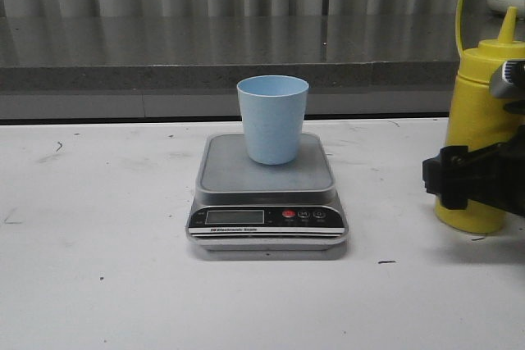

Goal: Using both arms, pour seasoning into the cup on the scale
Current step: 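Move the right gripper to the yellow squeeze bottle and grasp its body, then lift the yellow bottle and tilt its nozzle down toward the cup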

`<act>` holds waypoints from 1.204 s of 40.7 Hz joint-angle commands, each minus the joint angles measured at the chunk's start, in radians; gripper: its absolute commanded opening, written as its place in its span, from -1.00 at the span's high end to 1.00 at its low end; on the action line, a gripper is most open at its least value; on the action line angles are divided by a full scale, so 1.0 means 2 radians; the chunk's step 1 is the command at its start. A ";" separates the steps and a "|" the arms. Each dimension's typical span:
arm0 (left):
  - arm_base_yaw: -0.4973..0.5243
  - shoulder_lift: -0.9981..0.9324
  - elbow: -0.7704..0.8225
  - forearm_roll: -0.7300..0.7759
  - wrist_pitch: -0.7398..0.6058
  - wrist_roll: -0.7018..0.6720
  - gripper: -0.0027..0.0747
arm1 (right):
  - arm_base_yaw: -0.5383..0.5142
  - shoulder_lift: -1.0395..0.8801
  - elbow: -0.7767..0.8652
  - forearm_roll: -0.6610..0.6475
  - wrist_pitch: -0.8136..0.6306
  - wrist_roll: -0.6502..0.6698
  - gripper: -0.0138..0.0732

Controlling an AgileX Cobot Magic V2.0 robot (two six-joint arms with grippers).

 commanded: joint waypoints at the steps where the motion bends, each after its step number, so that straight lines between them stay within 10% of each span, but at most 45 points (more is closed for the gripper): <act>1: 0.002 0.005 -0.012 -0.003 -0.045 -0.005 0.98 | -0.003 -0.016 -0.010 0.002 -0.062 0.000 -0.79; 13: 0.002 0.005 -0.012 -0.003 -0.045 -0.005 0.98 | -0.003 -0.016 -0.010 0.002 -0.069 0.000 0.02; 28: 0.002 0.005 -0.012 -0.003 -0.045 -0.005 0.98 | -0.003 -0.084 -0.007 -0.010 -0.038 -0.058 0.00; 49: 0.002 0.005 -0.012 -0.003 -0.045 -0.005 0.98 | -0.002 -0.214 -0.166 -0.078 0.407 -0.283 0.00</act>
